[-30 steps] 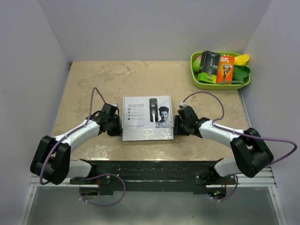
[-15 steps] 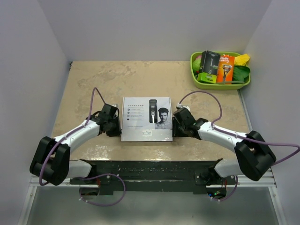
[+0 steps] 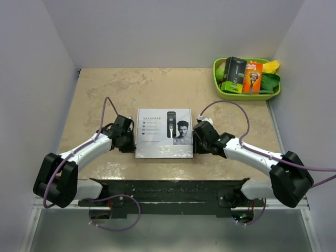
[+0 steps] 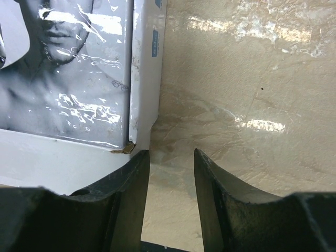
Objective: Sort the hair-cutting tools
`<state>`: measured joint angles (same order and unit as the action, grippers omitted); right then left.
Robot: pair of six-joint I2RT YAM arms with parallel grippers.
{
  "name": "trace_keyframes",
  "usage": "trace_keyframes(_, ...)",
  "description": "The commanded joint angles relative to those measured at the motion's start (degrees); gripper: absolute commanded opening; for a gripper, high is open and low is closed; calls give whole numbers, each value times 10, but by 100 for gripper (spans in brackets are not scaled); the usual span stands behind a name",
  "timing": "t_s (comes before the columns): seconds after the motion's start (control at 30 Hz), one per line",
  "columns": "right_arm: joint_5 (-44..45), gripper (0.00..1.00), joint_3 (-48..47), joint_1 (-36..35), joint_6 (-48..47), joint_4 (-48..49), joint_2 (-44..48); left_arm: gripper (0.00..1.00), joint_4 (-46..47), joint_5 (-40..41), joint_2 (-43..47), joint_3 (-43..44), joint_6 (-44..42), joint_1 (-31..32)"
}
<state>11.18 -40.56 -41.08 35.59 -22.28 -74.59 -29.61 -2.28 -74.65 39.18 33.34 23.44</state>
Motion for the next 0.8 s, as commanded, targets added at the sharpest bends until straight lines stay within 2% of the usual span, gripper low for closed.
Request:
trace_keyframes(0.0, 9, 44, -29, -9, 9, 15, 15, 20, 16, -13, 3, 21, -4, 8)
trace_keyframes(0.23, 19, 44, -20, -11, 13, 21, 3, 20, 22, -17, -2, 18, -5, 8)
trace_keyframes(0.57, 52, 45, -5, -11, 14, 0, 33, 20, 32, -18, -9, 14, -4, 8)
trace_keyframes(0.77, 25, 45, 28, -10, 29, 49, 16, 20, 36, -18, -15, 15, -3, 8)
